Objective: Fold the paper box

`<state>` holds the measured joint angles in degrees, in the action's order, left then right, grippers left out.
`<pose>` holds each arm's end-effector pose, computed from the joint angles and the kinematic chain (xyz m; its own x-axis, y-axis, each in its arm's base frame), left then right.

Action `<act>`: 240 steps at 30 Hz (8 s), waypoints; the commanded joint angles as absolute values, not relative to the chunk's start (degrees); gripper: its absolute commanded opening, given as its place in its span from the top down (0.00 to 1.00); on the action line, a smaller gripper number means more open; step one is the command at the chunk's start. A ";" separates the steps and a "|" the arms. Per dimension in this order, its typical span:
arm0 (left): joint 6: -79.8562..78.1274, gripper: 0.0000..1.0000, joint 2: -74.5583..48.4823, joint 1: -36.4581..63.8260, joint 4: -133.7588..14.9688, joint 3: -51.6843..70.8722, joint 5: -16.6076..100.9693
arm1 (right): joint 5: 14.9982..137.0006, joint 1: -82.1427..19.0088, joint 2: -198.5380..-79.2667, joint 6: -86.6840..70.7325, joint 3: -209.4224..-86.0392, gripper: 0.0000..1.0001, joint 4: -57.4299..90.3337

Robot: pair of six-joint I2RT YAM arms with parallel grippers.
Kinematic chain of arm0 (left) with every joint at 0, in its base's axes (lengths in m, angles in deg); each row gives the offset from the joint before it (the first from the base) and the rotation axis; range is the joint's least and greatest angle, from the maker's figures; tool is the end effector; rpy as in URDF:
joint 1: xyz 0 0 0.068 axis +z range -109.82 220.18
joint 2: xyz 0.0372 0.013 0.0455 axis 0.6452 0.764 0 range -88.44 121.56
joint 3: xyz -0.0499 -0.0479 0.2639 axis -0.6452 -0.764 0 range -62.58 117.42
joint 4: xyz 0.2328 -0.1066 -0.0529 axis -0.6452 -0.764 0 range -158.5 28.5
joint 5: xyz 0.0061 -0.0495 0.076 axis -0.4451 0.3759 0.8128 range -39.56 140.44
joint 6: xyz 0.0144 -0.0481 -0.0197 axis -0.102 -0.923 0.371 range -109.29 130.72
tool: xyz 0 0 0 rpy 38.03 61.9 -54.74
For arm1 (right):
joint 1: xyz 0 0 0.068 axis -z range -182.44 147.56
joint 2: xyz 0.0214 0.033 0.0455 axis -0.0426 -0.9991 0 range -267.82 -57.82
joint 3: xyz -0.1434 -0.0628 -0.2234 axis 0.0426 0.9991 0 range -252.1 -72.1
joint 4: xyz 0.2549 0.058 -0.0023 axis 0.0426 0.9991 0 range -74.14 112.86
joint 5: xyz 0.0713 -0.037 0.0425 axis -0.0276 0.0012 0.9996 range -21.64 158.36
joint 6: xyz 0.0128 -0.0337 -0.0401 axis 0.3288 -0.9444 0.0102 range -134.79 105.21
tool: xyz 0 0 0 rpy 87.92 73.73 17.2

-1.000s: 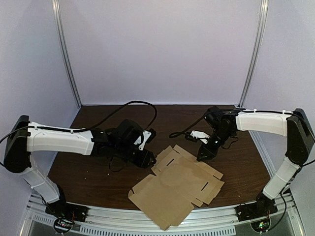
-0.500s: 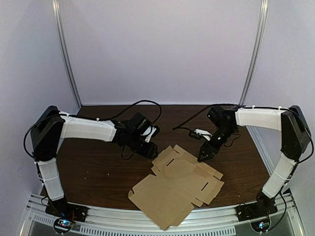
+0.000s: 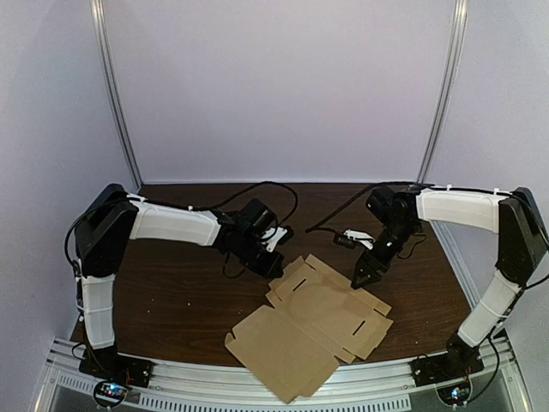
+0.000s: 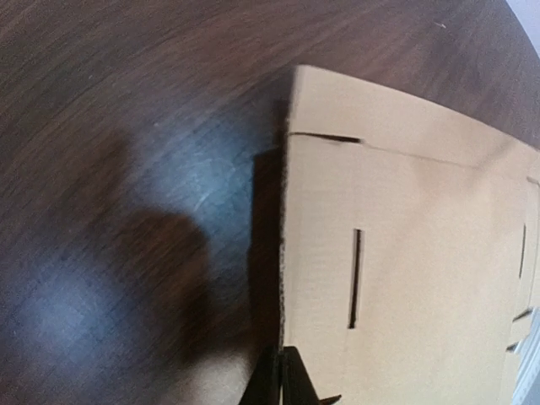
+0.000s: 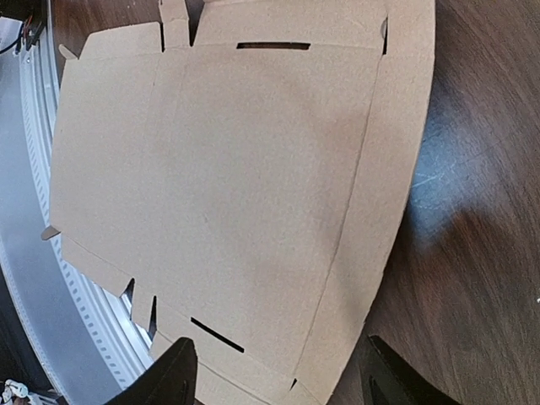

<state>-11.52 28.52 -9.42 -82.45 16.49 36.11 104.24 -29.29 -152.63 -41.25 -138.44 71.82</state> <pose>0.2694 -0.3301 0.1528 -0.8240 0.4026 -0.3986 0.5499 0.7376 -0.3918 0.2548 0.1522 0.2101 -0.6093 -0.7131 -0.3469 -0.7687 0.4238 0.4790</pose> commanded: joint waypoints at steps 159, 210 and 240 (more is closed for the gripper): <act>-8.01 0.54 -4.30 -8.07 -78.43 8.01 38.03 | 101.01 -38.87 -152.99 -31.31 -151.71 1.00 68.55; 8.00 0.48 3.21 -14.39 -81.09 26.26 51.92 | 110.15 -34.70 -145.25 -30.06 -160.57 1.00 72.89; 9.45 0.52 7.33 -16.04 -87.24 32.05 36.12 | 112.68 -34.70 -143.28 -27.77 -161.17 1.00 70.75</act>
